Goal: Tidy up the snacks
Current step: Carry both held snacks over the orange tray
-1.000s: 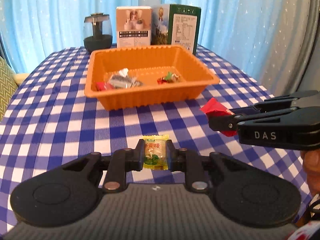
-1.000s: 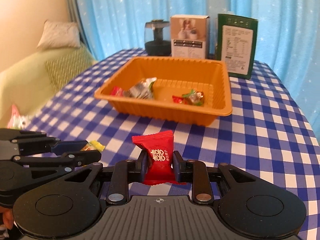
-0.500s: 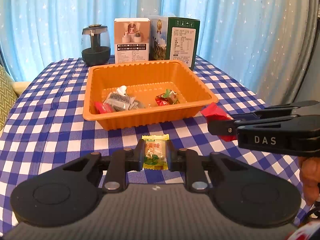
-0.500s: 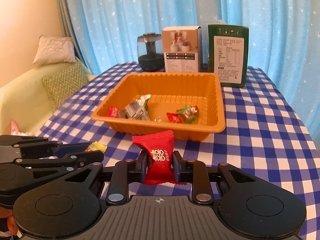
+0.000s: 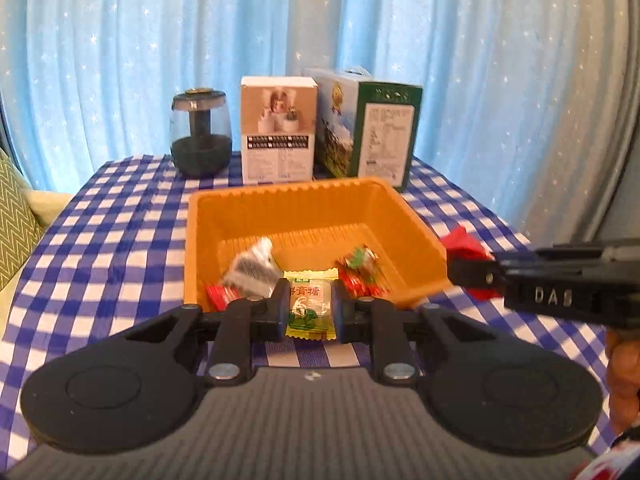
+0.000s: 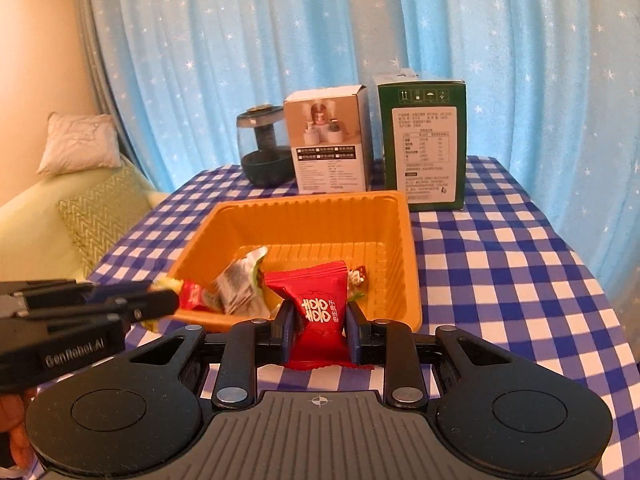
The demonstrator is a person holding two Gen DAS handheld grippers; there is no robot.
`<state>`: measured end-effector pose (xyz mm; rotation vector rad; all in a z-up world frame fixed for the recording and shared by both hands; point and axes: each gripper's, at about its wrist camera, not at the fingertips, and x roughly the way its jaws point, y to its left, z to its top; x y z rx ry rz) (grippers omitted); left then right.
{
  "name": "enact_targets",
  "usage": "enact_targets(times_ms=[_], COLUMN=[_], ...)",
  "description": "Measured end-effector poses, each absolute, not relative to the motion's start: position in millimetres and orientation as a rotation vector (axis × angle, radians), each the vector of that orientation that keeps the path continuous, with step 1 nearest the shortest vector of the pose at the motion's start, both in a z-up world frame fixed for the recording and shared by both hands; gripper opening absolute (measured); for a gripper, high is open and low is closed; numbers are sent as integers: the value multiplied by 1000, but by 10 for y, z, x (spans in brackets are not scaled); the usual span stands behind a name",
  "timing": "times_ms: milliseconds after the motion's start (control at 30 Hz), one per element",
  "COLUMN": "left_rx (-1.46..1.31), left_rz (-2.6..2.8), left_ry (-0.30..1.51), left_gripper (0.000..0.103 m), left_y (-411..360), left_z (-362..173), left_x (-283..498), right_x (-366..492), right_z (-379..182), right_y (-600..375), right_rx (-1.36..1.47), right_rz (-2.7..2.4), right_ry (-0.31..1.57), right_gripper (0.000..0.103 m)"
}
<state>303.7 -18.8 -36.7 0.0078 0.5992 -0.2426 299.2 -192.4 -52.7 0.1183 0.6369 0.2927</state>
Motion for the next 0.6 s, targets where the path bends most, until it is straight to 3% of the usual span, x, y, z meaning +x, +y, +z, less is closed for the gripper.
enact_targets(times_ms=[600], left_rx=[-26], left_rz=[-218], left_ry=[594], left_gripper=[19], left_y=[-82], left_z=[-413], left_x=[3741], right_x=[3720], right_z=[-613], right_y=[-1886], right_rx=[138], right_rz=[264], right_ry=[646], right_gripper=[27])
